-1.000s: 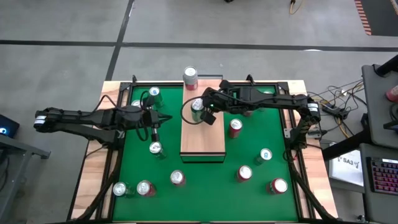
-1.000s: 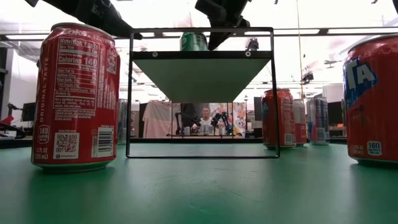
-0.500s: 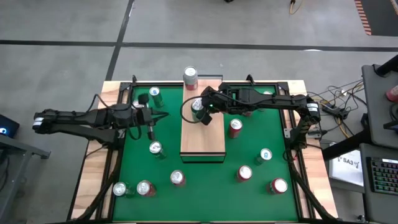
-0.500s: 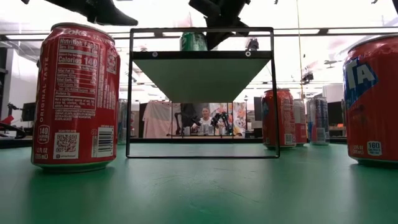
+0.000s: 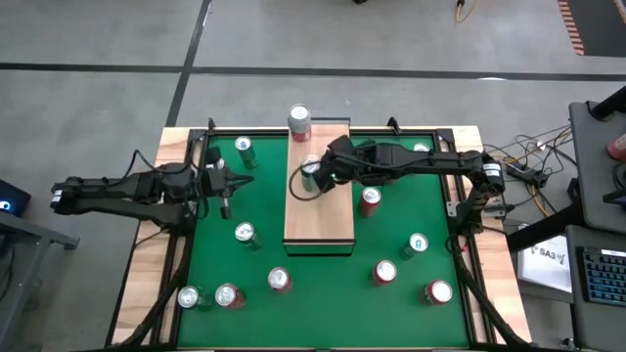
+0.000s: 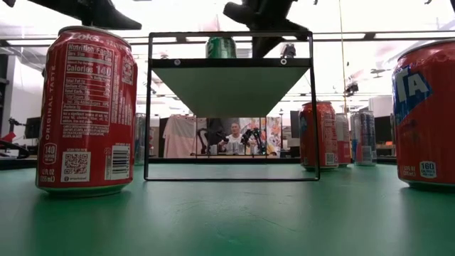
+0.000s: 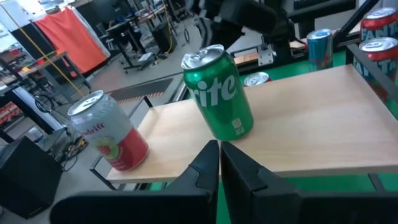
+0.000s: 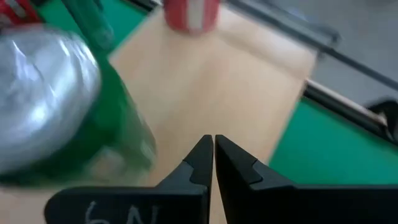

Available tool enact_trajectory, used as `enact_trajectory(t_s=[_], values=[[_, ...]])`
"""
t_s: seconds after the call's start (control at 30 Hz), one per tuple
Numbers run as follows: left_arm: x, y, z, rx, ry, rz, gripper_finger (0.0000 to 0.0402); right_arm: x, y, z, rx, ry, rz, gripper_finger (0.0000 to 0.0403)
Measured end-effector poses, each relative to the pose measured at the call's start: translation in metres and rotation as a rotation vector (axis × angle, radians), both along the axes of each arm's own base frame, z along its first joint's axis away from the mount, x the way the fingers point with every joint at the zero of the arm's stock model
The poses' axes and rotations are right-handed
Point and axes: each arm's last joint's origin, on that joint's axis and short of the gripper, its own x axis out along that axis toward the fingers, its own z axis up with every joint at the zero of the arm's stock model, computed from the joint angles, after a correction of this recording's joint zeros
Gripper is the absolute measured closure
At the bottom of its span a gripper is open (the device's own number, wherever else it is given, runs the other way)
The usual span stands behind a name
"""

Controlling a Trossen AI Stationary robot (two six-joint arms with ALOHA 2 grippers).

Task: Place canned beverage on shelf
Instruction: Put the green can on the shelf

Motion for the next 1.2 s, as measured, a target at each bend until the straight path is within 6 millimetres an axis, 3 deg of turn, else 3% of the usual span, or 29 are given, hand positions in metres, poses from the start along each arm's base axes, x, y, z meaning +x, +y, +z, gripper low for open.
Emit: enact_trajectory(t_s=[0.6,1.2], values=[[-0.007,0.0,0.005,-0.014,-0.051,-0.001,0.0402,0.008,0.07,-0.012,-0.008,-0.08,0.118,0.0394],[0.004,-0.002,0.008,-0.02,-0.093,-0.076,0.0402,0.026,0.061,-0.015,-0.127,-0.116,0.195,0.0394]])
